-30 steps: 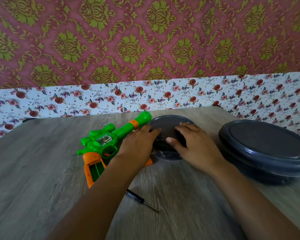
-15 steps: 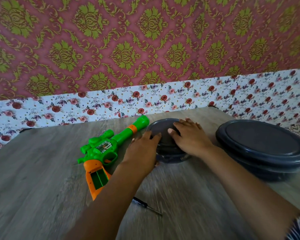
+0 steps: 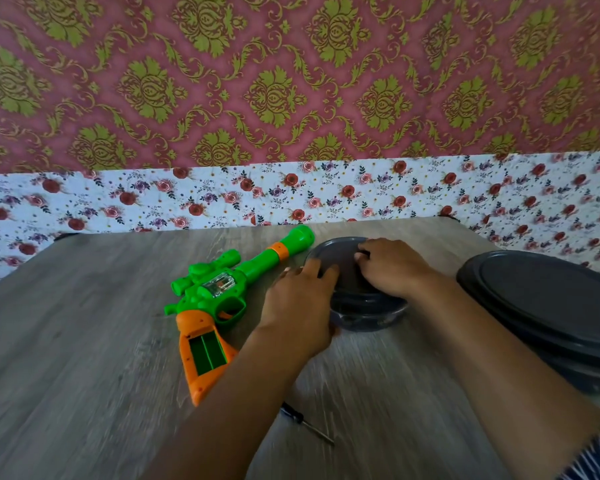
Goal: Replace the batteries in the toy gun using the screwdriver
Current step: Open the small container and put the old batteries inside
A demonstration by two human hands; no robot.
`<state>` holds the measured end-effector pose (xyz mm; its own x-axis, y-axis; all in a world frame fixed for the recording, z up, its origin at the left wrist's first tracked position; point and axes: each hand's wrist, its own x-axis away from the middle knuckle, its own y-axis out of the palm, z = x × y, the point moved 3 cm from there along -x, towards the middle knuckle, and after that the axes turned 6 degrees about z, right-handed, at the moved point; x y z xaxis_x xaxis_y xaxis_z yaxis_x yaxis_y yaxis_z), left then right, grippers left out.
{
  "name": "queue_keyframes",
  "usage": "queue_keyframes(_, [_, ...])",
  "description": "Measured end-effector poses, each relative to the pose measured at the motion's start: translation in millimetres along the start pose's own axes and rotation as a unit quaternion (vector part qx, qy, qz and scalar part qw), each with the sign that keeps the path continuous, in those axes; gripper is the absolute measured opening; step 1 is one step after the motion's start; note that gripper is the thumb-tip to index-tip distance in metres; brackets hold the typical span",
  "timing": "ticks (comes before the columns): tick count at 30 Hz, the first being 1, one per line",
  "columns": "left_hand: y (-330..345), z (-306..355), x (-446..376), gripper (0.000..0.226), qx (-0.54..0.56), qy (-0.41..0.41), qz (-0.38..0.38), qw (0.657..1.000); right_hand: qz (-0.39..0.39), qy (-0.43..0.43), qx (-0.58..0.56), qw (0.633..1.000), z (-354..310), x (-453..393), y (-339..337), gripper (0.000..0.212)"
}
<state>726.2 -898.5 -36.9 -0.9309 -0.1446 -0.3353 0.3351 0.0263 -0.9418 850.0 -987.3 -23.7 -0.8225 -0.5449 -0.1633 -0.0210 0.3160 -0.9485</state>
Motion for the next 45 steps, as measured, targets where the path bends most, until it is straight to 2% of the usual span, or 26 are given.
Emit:
queue_keyframes(6, [3,3,2,0.081,-0.008,0.0,0.017,1.0,0.024,0.009,0.002,1.0,4,-11,-8,0.018])
queue_keyframes(11, [5,3,2,0.084,0.01,-0.006,-0.003,1.0,0.059,0.022,0.045,0.997,-4,-15,-15,0.022])
queue_keyframes(15, [6,2,2,0.082,0.021,-0.006,-0.018,1.0,0.102,0.015,0.057,0.993,-6,-19,-22,0.017])
queue_keyframes(19, [2,-1,1,0.077,0.06,-0.015,-0.02,0.998,0.138,0.018,-0.01,0.99,7,-40,-30,0.019])
queue_keyframes(24, [1,-1,2,0.084,0.097,-0.074,-0.068,0.99,0.014,0.098,-0.044,0.994,25,-53,-7,0.039])
queue_keyframes(29, [2,1,1,0.075,0.125,-0.085,-0.073,0.986,0.009,0.131,-0.105,0.986,31,-56,1,0.027])
queue_keyframes(34, [4,0,1,0.078,0.11,-0.083,-0.077,0.987,-0.058,0.132,-0.112,0.983,38,-56,10,0.059])
queue_keyframes(39, [10,2,2,0.08,0.104,-0.094,-0.089,0.986,-0.044,0.107,-0.068,0.991,41,-64,17,0.063])
queue_keyframes(45, [8,1,1,0.082,0.108,-0.091,-0.091,0.986,-0.011,0.1,-0.058,0.993,43,-64,20,0.058])
